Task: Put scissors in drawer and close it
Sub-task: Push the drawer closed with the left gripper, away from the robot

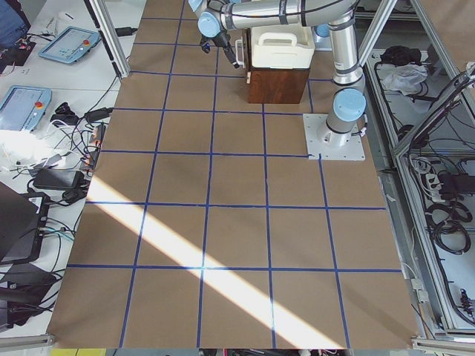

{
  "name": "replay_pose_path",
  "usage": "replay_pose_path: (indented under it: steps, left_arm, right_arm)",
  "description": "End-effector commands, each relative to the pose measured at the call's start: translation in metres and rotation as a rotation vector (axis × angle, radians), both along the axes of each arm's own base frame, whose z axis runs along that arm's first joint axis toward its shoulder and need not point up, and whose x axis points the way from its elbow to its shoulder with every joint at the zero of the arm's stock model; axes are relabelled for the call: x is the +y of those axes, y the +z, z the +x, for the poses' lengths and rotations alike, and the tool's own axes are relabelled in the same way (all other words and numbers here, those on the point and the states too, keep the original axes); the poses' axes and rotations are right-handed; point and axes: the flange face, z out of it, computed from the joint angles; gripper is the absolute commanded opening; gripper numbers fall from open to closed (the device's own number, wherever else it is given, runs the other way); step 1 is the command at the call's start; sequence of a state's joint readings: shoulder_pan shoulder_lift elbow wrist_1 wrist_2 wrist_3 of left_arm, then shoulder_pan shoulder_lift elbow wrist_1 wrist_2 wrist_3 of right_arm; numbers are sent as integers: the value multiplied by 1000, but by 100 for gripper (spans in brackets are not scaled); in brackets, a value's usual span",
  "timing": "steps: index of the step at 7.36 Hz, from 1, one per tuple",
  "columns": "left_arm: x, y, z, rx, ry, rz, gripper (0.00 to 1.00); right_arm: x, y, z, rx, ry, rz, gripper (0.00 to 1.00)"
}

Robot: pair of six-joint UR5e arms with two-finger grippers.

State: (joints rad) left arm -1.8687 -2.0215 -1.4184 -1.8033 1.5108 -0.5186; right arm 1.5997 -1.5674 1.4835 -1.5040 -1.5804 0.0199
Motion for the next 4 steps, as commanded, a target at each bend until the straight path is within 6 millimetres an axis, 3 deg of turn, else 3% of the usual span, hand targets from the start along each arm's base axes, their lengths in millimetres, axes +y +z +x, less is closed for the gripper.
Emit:
replay_pose_path:
  steps: [1,2,3,4]
  left_arm:
    - [7,-1,-3,-17,-3,29,100]
    - [7,-1,-3,-17,-3,30,100]
    - [8,-1,-4,-17,-4,30,100]
    - [8,-2,-5,-18,-7,32,100]
  right_arm:
    - [-3,-4,-9,6,-32,7,100]
    - [3,4,-13,5,-40,-5,100]
    - [27,25,-12,-4,-34,-15,100]
    - [30,16,-16,5,-26,49,100]
